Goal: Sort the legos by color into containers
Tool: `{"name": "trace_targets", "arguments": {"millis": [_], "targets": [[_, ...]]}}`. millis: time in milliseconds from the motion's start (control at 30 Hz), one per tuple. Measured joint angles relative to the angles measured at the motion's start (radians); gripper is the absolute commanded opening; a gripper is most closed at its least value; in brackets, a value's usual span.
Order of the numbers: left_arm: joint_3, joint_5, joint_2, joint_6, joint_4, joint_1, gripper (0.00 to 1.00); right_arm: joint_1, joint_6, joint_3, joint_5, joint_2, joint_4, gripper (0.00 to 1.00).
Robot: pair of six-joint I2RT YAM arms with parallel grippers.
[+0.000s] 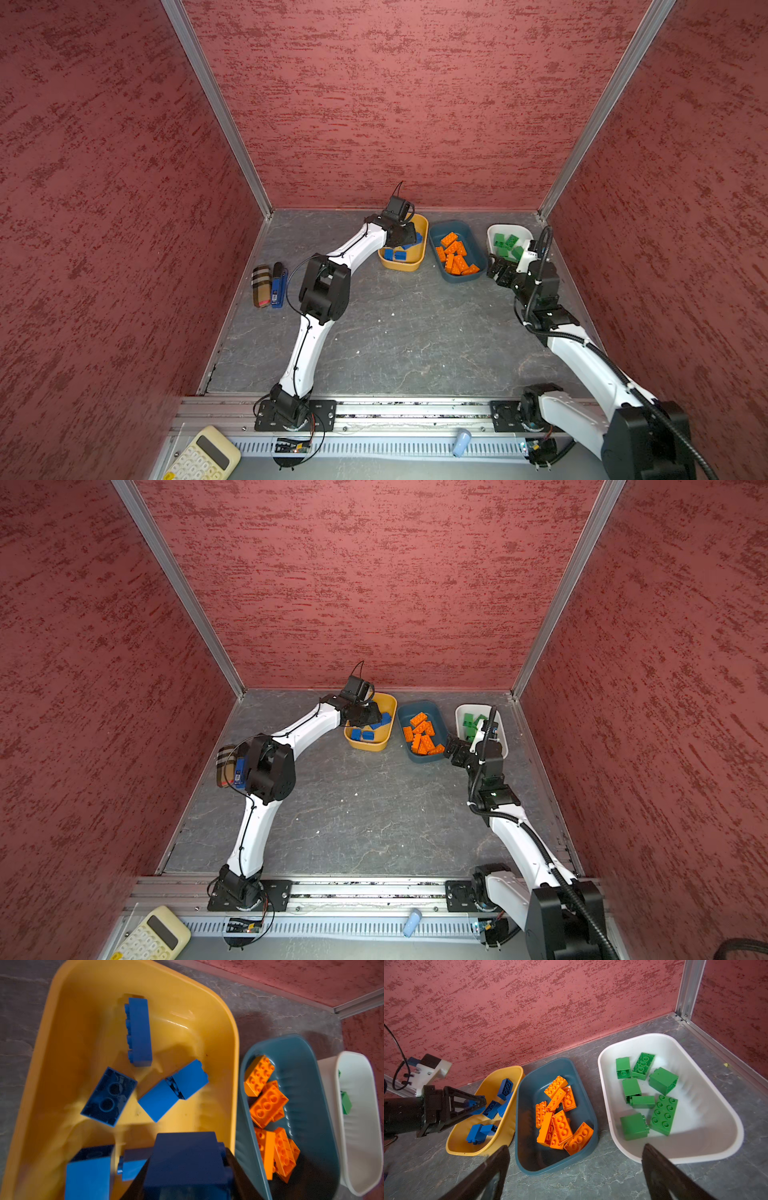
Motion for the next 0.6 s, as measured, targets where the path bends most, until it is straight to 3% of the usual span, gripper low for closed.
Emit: {"name": "trace_targets", "arguments": {"millis": [100, 300, 500, 600], "targets": [[0.121, 0.028, 0.089, 0.000, 0.016, 0.018, 0.46, 0.000, -0.001, -0.001, 0.011, -0.012, -0.017, 0.99], [0.326, 0.013, 0.217, -0.010, 0.029, 0.032, 0.76, 0.000, -0.012, -0.003, 0.031, -0.042, -0.053, 0.99], [0.341, 0.047, 0.211, 0.008, 0.033, 0.035, 0.91, 0.000, -0.031, -0.012, 0.057, -0.066, -0.079, 0.99], [0.221, 0.061, 0.137, 0.033, 0.051, 0.033, 0.99, 0.000, -0.032, -0.024, 0.078, -0.073, -0.088, 0.99]]}}
